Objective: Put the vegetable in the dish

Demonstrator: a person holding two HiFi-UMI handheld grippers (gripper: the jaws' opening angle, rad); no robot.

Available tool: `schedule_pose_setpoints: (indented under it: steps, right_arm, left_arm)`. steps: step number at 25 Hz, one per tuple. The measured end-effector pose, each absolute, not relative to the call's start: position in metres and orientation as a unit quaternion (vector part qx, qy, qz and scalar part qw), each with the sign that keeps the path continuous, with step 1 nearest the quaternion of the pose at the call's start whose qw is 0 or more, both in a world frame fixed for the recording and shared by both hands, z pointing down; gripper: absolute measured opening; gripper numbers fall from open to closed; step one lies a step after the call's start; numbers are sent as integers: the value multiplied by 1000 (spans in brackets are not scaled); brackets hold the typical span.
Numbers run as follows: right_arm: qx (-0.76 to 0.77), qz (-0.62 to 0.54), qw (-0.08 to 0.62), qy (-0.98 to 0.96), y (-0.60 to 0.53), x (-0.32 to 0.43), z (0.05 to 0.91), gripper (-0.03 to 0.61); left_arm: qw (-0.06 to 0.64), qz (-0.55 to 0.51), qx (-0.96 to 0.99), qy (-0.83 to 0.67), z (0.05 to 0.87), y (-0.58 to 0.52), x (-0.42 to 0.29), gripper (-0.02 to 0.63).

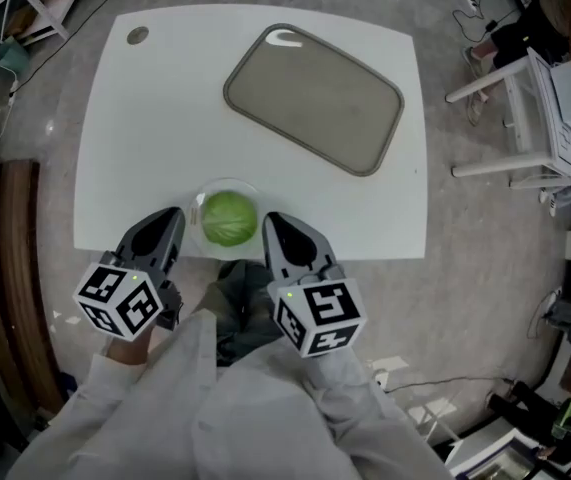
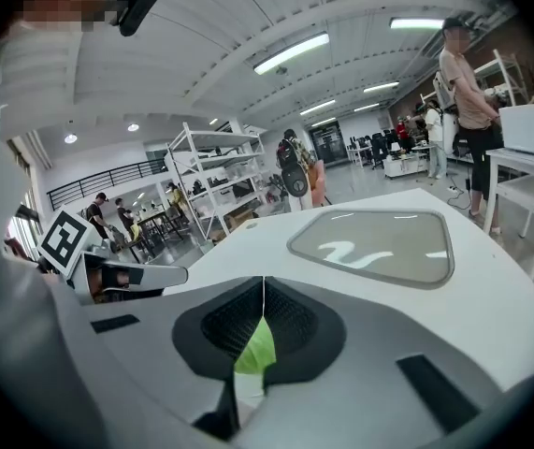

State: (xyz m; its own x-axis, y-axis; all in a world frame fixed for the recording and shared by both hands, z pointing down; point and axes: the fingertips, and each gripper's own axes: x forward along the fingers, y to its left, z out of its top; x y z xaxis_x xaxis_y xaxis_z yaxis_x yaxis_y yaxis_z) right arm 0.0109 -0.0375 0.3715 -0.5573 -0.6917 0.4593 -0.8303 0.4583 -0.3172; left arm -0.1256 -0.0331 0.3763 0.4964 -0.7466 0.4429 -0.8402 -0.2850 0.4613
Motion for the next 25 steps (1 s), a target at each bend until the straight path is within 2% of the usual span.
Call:
schedule_pose_setpoints:
  steps: [7, 25]
  right_arm:
    - [451, 285, 152, -832, -37, 15, 401, 14]
    - [444, 334, 181, -811, -26, 13, 450, 14]
  left_arm:
    - [380, 84, 785, -483, 411, -25, -123, 8]
    - [435, 105, 758, -475, 463, -10, -128, 8]
